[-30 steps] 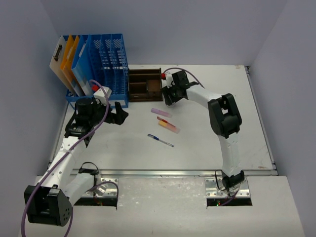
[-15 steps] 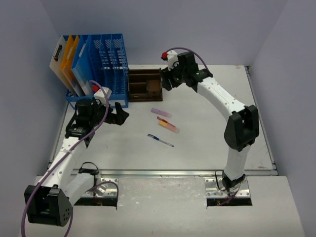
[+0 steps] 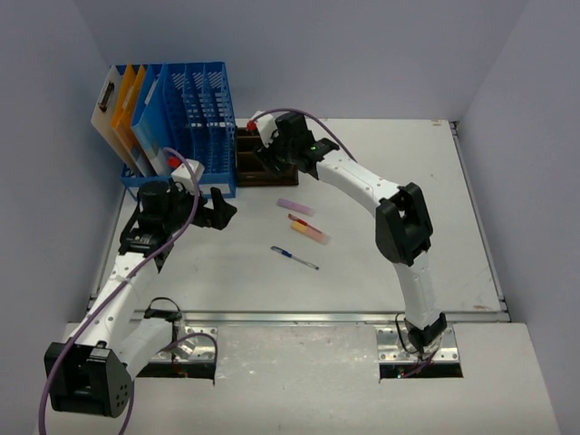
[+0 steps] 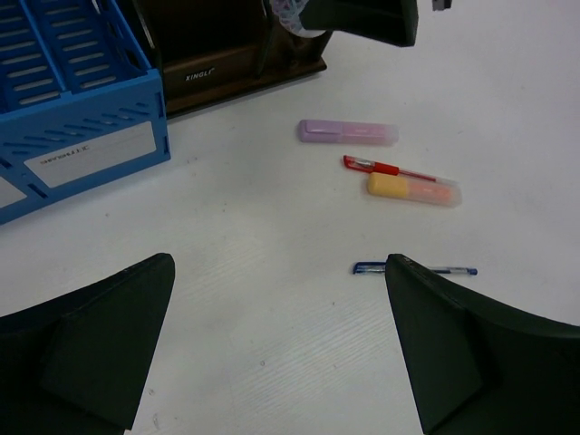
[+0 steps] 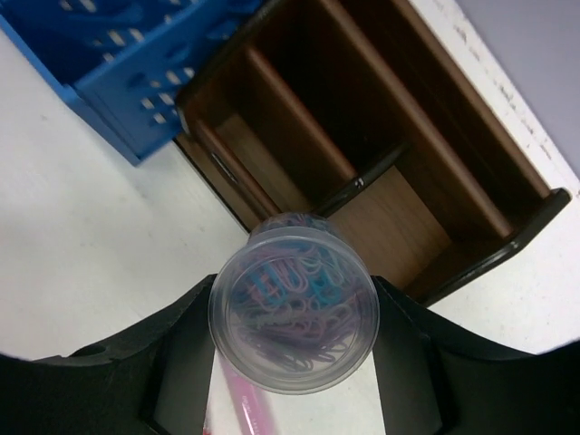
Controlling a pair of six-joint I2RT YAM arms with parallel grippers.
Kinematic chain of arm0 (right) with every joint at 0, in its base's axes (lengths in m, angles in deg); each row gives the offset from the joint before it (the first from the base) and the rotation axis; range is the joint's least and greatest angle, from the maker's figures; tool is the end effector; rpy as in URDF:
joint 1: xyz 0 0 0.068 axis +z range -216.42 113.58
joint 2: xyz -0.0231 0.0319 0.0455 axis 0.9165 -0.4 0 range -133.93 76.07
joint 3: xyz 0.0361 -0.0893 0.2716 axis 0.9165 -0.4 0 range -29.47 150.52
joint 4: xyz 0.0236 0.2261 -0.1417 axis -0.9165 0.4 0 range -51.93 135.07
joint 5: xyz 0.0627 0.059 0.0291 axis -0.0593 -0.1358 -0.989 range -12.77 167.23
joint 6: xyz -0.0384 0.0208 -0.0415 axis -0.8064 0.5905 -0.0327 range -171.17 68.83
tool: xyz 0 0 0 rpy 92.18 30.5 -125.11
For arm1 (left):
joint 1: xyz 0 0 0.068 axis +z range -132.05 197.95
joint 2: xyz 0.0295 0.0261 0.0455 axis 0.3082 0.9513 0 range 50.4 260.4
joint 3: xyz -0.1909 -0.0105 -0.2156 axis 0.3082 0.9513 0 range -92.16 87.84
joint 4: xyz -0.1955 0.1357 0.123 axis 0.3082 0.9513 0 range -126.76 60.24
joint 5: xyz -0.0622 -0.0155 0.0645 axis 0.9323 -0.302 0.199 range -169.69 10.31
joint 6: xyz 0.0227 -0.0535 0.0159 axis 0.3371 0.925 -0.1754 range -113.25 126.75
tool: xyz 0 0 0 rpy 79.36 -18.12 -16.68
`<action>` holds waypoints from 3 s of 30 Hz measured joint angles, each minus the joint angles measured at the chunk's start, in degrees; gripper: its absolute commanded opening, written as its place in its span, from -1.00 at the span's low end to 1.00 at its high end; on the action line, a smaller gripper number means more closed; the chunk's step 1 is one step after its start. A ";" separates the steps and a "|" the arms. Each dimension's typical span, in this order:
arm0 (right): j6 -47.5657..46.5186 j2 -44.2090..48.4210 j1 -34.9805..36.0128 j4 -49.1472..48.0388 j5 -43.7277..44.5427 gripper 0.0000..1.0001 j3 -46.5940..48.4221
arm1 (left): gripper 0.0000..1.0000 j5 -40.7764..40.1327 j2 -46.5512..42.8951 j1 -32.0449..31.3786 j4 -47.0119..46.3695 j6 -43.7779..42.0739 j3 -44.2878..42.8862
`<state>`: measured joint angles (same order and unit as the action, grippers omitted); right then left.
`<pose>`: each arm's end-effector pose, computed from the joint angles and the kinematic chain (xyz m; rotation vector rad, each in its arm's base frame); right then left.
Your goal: Organize the desk
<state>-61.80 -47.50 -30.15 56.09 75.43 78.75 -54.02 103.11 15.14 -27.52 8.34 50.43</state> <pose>0.4284 0.3162 0.2728 -0.8792 1.9808 0.2922 0.2120 -0.0297 0.2800 0.3090 1.9637 -0.4962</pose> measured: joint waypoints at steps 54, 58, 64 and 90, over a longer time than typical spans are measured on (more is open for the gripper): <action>-5.66 9.29 -3.58 2.05 -2.62 0.49 -2.69 | 1.00 2.56 -0.66 0.26 0.00 -1.99 0.85; -5.90 21.92 -3.58 6.51 -8.09 0.10 -14.16 | 1.00 2.71 0.13 0.26 0.44 -3.91 -0.68; -5.25 27.96 -3.04 14.93 -14.93 -0.28 -30.51 | 1.00 3.26 0.20 0.42 0.48 -0.59 -1.29; 1.97 18.38 10.45 12.68 -5.20 -0.37 -43.91 | 1.00 8.00 1.53 1.36 -1.70 11.80 -1.29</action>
<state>-59.83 -29.12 -19.70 68.77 70.22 34.84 -46.02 104.64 16.49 -29.23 20.14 49.14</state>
